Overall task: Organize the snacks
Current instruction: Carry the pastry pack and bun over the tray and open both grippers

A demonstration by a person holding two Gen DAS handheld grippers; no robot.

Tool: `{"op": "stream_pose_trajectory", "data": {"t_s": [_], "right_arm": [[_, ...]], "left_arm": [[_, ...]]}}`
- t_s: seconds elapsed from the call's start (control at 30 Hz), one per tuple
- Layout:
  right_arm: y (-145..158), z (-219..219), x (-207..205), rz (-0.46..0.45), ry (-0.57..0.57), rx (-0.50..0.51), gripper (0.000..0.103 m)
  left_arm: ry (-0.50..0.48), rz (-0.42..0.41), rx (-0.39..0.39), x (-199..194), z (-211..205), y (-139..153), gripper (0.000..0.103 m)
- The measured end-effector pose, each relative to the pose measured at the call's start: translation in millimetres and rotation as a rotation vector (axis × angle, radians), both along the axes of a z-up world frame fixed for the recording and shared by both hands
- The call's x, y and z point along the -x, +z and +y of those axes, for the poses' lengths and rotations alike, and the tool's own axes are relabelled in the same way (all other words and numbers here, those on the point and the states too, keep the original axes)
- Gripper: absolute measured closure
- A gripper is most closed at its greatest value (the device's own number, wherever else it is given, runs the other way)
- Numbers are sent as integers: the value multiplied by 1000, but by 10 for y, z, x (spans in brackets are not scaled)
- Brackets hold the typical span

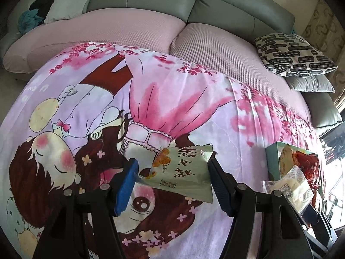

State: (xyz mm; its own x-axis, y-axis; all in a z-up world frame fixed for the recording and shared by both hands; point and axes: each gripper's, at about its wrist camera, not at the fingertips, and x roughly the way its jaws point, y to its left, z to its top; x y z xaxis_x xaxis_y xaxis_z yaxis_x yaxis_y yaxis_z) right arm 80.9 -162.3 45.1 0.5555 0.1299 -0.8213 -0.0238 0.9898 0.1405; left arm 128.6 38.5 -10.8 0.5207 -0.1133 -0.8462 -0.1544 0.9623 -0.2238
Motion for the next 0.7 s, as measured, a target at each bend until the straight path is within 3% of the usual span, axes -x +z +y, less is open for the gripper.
{"op": "stream_pose_trajectory", "data": {"t_s": [0.7], "right_arm": [[160, -383, 150, -40, -68, -64, 37]], "left_arm": [[-7, -65, -49, 186, -146, 273, 35]]}}
